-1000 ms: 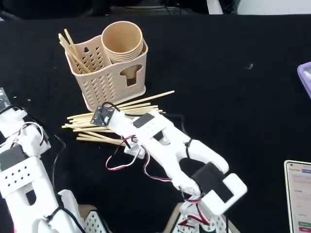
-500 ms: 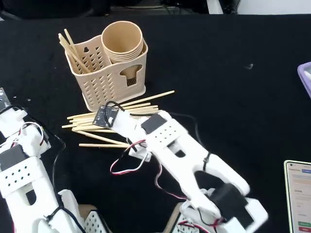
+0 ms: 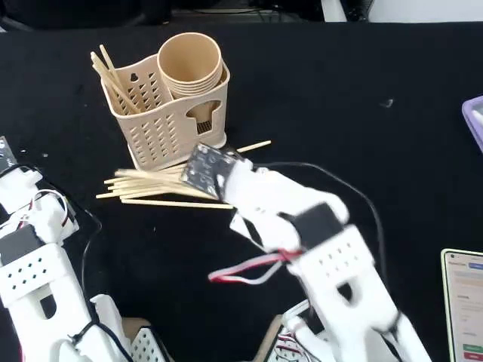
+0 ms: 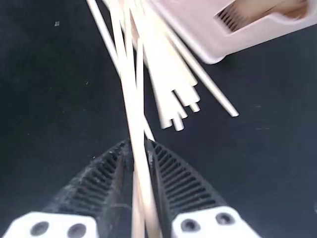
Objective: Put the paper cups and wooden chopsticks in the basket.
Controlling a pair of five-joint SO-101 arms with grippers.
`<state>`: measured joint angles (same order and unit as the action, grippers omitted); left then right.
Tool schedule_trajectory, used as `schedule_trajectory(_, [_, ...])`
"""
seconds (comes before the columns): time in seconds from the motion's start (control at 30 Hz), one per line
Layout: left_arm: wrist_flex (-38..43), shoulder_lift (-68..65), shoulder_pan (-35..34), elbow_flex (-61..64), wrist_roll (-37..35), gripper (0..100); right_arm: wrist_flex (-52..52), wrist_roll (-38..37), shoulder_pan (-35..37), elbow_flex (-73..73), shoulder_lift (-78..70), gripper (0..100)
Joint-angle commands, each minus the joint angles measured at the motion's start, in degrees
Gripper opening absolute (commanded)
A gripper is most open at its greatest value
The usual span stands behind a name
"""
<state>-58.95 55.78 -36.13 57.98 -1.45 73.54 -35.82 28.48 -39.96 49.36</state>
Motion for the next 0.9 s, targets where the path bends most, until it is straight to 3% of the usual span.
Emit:
schedule_trajectory(0.0, [0.53,0.97,-0.22,-0.66,0.18,10,0.44,-0.62,-1.14,0.13,6.73,1.1])
schedule_trajectory(0.43, [0.53,0.97,-0.13,-0.66,0.18,10,-0.18,-0.35,-1.58,-2.42,7.43,1.1])
schedule_trajectory(0.6, [0.53,0.97,-0.13,-0.66,0.18,10,-7.21,-0.26,1.67,-15.87,7.34,1.1])
schedule_trajectory(0.77, [0.53,0.97,0.04,-0.57,0.18,10,-16.26,-0.62,-2.99,-29.49,7.43,1.1])
schedule_trajectory(0.87, [0.53,0.97,0.04,-0.57,0.18,10,-16.18,-0.7,-6.42,-31.78,7.34,1.1])
